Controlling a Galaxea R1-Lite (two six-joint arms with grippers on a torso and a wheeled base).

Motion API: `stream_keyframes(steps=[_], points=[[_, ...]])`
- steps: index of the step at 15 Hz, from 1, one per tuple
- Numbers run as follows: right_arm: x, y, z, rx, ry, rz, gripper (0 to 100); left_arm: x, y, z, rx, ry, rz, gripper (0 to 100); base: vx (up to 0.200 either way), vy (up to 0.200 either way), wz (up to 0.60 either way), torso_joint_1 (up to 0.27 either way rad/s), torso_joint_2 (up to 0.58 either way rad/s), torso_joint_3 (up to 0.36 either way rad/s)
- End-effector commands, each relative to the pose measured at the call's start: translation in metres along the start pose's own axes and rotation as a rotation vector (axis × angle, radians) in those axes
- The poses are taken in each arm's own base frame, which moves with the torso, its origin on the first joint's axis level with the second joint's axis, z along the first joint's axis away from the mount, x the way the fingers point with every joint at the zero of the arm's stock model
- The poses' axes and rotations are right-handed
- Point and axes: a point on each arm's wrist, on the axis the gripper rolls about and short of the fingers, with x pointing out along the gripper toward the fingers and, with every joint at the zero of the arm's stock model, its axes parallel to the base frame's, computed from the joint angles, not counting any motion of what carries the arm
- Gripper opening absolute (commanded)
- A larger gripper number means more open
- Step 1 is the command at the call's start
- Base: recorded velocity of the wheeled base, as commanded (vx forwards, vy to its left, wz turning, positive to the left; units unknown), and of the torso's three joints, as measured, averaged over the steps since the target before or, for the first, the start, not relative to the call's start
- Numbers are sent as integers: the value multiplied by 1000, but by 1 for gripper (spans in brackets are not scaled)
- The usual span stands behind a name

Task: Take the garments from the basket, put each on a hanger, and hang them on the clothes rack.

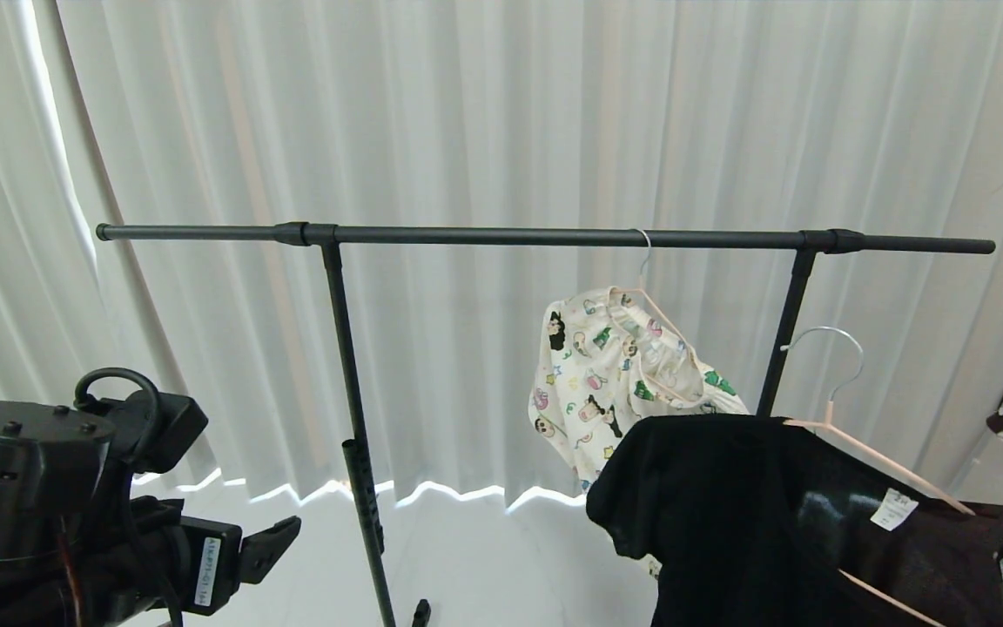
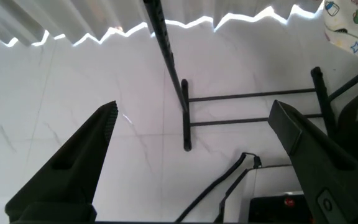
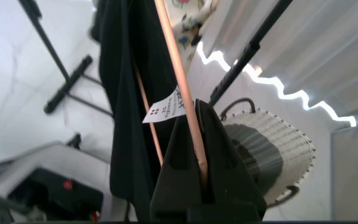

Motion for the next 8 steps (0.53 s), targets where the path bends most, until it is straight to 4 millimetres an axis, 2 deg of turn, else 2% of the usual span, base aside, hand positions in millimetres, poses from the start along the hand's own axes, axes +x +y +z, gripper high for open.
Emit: stream_keyframes(steps=[1, 3, 8], points=[[10, 1, 0, 2, 31, 3, 0, -3, 1, 1, -3, -16, -1, 100, 0, 0, 0, 0, 0, 0], [18, 1, 6, 1, 11, 6, 0, -3, 0, 1, -1, -16, -4, 100, 0, 0, 0, 0, 0, 0], [29, 0, 23, 1, -21, 4, 0, -7, 1, 0, 32, -30, -2, 100, 0, 200, 0, 5, 1, 1]])
